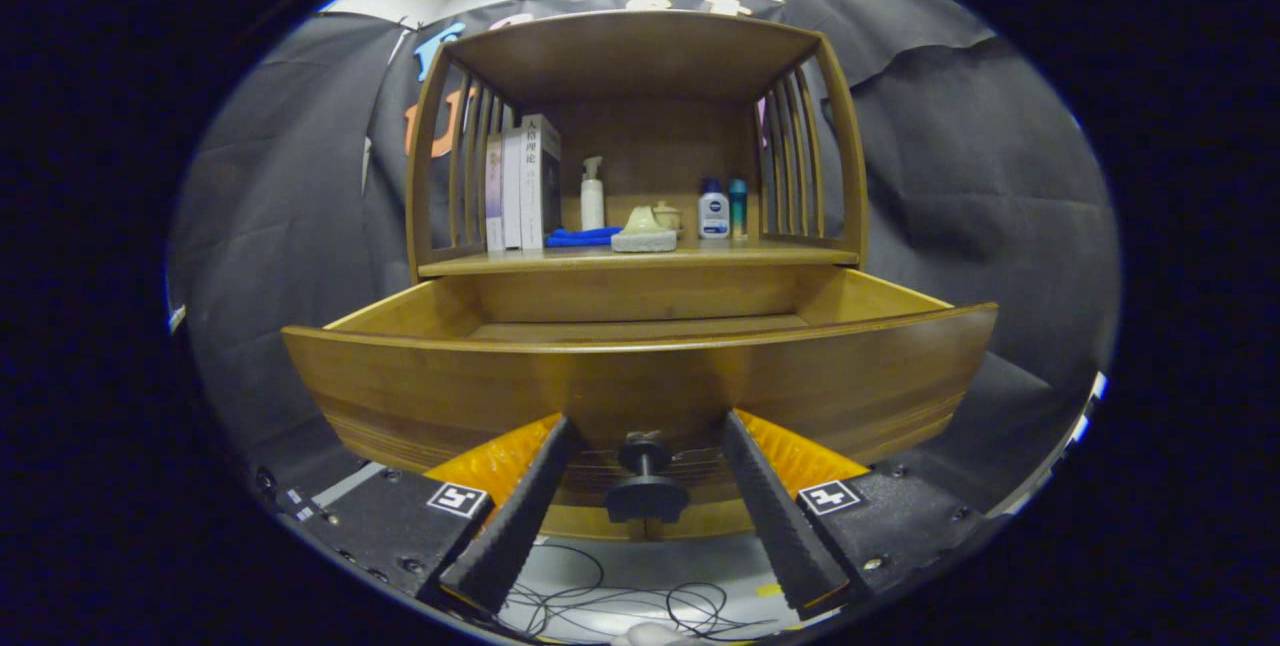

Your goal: Pull open the drawer, take out the items inside it, and place them on the countertop above the cabinet.

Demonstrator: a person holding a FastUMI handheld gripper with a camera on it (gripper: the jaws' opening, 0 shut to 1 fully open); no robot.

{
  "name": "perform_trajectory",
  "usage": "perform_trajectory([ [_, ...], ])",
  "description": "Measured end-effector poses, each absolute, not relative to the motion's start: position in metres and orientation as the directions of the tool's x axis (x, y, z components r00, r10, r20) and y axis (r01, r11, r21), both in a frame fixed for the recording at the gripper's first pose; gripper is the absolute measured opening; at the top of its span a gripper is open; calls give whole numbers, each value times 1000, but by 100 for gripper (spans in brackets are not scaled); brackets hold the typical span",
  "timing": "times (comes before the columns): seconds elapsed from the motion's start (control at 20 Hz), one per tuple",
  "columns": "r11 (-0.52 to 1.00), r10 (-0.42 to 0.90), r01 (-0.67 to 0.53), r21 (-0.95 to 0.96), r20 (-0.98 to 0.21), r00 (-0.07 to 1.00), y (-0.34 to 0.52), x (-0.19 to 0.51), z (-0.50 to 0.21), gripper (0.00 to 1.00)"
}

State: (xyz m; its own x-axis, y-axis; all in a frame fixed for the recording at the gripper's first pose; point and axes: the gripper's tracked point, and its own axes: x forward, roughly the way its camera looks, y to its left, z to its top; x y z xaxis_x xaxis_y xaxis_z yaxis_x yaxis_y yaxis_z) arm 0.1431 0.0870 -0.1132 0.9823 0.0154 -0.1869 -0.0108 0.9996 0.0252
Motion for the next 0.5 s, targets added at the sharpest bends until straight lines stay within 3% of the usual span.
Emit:
perform_trajectory([
  [0.5, 1000, 15, -12, 21, -181, 983, 90, 182, -106, 98],
])
